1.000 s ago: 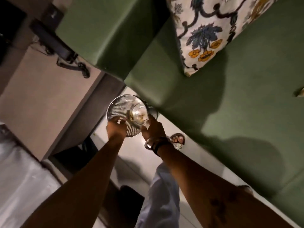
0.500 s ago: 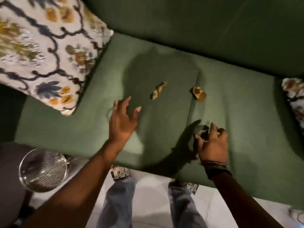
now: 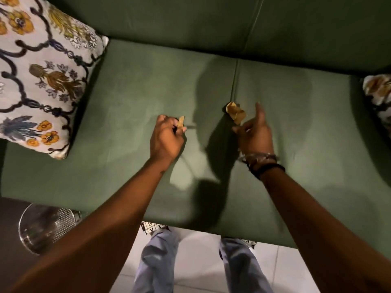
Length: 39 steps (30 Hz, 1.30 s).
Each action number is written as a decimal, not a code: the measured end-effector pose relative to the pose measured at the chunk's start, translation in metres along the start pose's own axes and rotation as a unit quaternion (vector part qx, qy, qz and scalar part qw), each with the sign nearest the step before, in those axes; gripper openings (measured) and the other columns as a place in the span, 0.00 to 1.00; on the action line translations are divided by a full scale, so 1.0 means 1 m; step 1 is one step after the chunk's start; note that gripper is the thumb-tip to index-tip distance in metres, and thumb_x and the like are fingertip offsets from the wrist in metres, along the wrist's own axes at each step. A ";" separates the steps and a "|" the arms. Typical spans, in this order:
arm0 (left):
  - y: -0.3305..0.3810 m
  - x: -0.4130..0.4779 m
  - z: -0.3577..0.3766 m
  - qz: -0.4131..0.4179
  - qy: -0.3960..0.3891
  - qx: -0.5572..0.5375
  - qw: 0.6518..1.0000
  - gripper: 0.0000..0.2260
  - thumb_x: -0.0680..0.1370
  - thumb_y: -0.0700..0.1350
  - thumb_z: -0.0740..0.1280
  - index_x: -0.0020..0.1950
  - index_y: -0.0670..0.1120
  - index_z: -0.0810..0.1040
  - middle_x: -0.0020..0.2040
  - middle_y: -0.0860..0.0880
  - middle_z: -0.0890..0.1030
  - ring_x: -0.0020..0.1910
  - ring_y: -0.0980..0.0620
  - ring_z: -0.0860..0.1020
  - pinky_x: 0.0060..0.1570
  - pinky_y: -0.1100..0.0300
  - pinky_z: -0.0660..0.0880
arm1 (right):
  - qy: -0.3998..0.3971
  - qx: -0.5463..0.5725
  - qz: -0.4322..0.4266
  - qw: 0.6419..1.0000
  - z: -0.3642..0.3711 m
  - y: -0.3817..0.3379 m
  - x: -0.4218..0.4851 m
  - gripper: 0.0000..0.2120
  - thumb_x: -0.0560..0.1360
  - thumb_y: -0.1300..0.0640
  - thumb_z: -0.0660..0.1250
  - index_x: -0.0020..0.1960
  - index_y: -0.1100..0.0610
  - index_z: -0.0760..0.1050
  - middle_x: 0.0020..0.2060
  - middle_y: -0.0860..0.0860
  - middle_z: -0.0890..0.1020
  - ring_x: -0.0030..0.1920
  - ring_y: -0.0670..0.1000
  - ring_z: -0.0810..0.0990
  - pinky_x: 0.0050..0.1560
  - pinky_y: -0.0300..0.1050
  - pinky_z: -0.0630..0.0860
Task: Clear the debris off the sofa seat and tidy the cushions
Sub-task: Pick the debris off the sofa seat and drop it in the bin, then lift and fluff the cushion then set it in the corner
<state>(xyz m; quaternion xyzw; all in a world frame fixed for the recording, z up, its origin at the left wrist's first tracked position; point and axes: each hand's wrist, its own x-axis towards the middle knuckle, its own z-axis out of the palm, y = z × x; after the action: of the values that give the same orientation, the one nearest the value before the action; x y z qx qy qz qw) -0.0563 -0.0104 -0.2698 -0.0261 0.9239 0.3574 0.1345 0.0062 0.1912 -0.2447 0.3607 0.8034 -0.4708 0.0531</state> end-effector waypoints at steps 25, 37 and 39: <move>-0.369 -0.179 -0.240 -0.443 0.199 -0.082 0.870 0.07 0.74 0.33 0.66 0.44 0.38 0.85 0.44 0.35 0.86 0.46 0.36 0.83 0.47 0.50 0.79 | -0.436 -0.146 -0.062 0.886 0.433 -0.109 -0.291 0.04 0.75 0.60 0.66 0.44 0.60 0.76 0.41 0.63 0.81 0.45 0.58 0.79 0.45 0.48 0.70; -0.192 -0.065 -0.284 -0.235 0.239 -0.338 0.880 0.31 0.72 0.54 0.74 0.72 0.47 0.69 0.65 0.50 0.77 0.63 0.54 0.78 0.60 0.60 0.76 | -0.045 -0.007 -0.330 0.943 0.263 -0.222 -0.124 0.11 0.72 0.53 0.70 0.51 0.58 0.78 0.42 0.51 0.78 0.42 0.51 0.78 0.44 0.47 0.76; -0.163 -0.025 -0.295 -0.205 0.243 -0.360 0.877 0.40 0.70 0.55 0.75 0.77 0.46 0.62 0.74 0.46 0.70 0.70 0.51 0.71 0.62 0.67 0.71 | -0.016 0.028 -0.308 0.951 0.248 -0.271 -0.060 0.24 0.71 0.46 0.71 0.61 0.58 0.73 0.53 0.52 0.74 0.54 0.51 0.76 0.57 0.46 0.75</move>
<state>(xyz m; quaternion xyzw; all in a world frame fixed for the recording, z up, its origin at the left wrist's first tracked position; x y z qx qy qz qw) -0.0760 -0.3298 -0.1610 -0.3472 0.7088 0.6125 -0.0428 -0.1835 -0.1183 -0.1615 0.0894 0.8612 -0.4918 -0.0920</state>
